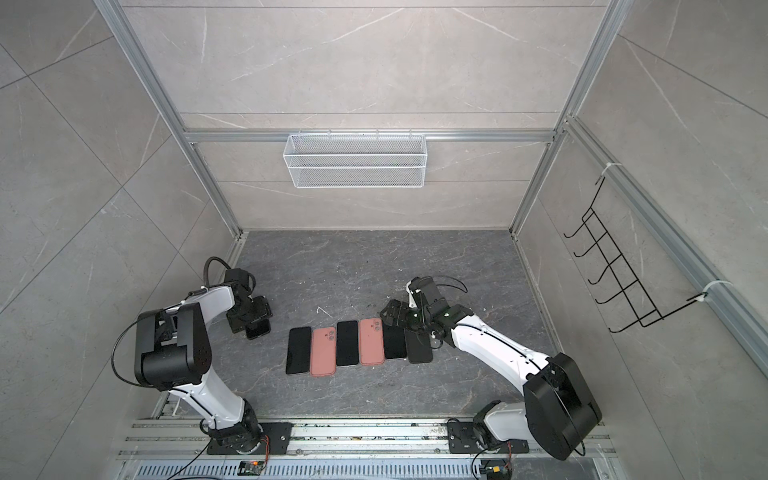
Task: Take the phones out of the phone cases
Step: 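Lower the left gripper onto the black phone and close on it, then lift the black phone with the left gripper while the right gripper reaches toward it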
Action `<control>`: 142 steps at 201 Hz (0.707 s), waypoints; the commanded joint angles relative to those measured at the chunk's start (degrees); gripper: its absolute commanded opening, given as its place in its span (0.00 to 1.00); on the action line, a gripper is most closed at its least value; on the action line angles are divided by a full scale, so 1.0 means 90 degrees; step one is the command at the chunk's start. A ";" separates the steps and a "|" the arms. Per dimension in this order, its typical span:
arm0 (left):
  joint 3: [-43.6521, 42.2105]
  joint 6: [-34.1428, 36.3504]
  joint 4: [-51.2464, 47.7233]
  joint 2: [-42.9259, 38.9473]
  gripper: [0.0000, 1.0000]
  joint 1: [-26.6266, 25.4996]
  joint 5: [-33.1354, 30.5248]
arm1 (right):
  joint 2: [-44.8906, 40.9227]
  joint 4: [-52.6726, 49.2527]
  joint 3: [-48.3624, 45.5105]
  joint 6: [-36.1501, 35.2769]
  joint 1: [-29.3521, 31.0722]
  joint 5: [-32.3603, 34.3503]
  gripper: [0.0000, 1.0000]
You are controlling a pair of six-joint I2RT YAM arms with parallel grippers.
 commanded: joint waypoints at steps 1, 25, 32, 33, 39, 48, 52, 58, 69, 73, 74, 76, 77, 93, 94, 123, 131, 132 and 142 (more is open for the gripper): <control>-0.0004 0.0204 0.0031 0.0288 0.70 0.0053 0.0570 | 0.0084 0.0015 0.0196 -0.0084 0.0041 0.0016 0.89; 0.0016 0.0207 0.0021 0.0258 0.59 0.0056 0.0773 | 0.0123 0.0006 0.0183 -0.0068 0.0047 0.0000 0.89; 0.0011 0.0190 0.0030 0.0228 0.57 0.0053 0.0849 | 0.0121 0.0005 0.0180 -0.0069 0.0045 0.0000 0.89; 0.0009 0.0180 0.0030 0.0221 0.56 0.0053 0.0860 | 0.0121 0.0005 0.0183 -0.0072 0.0050 0.0000 0.89; -0.0011 0.0152 0.0045 0.0187 0.54 0.0053 0.0944 | 0.0116 0.0005 0.0184 -0.0065 0.0056 0.0006 0.89; -0.0045 0.0091 0.0089 0.0114 0.52 0.0062 0.1081 | 0.0103 0.0019 0.0184 -0.0051 0.0059 0.0000 0.89; -0.0082 0.0057 0.0137 0.0072 0.51 0.0063 0.1159 | 0.0102 0.0024 0.0179 -0.0055 0.0064 0.0001 0.89; -0.0137 0.0006 0.0218 0.0019 0.50 0.0080 0.1312 | 0.0099 0.0034 0.0179 -0.0045 0.0069 0.0005 0.89; -0.0235 -0.0093 0.0356 -0.0081 0.49 0.0120 0.1547 | 0.0098 0.0053 0.0181 -0.0028 0.0076 0.0008 0.89; -0.0257 -0.0117 0.0371 -0.0105 0.49 0.0126 0.1585 | 0.0098 0.0063 0.0180 -0.0026 0.0091 0.0004 0.89; -0.0262 -0.0125 0.0372 -0.0112 0.49 0.0129 0.1594 | 0.0099 0.0063 0.0188 -0.0026 0.0092 0.0002 0.89; -0.0273 -0.0133 0.0372 -0.0121 0.49 0.0123 0.1606 | 0.0093 0.0068 0.0194 -0.0019 0.0089 0.0000 0.89; -0.0275 -0.0138 0.0372 -0.0125 0.49 0.0122 0.1609 | 0.0102 0.0071 0.0190 -0.0017 0.0091 0.0000 0.89; -0.0335 -0.0238 0.0426 -0.0208 0.48 0.0122 0.1784 | 0.0134 0.0143 0.0196 0.0021 0.0137 -0.0018 0.89; -0.0335 -0.0244 0.0429 -0.0217 0.48 0.0122 0.1784 | 0.0142 0.0147 0.0196 0.0022 0.0145 -0.0019 0.89; -0.0467 -0.0484 0.0657 -0.0459 0.47 0.0132 0.2216 | 0.0306 0.0376 0.0262 0.0073 0.0321 -0.0095 0.89; -0.0513 -0.0571 0.0725 -0.0547 0.47 0.0136 0.2325 | 0.0376 0.0461 0.0315 0.0055 0.0414 -0.0126 0.89; -0.0517 -0.0586 0.0734 -0.0557 0.47 0.0139 0.2340 | 0.0385 0.0477 0.0319 0.0054 0.0425 -0.0131 0.89; -0.0617 -0.0720 0.0904 -0.0688 0.47 0.0150 0.2571 | 0.0474 0.0621 0.0371 0.0026 0.0558 -0.0165 0.89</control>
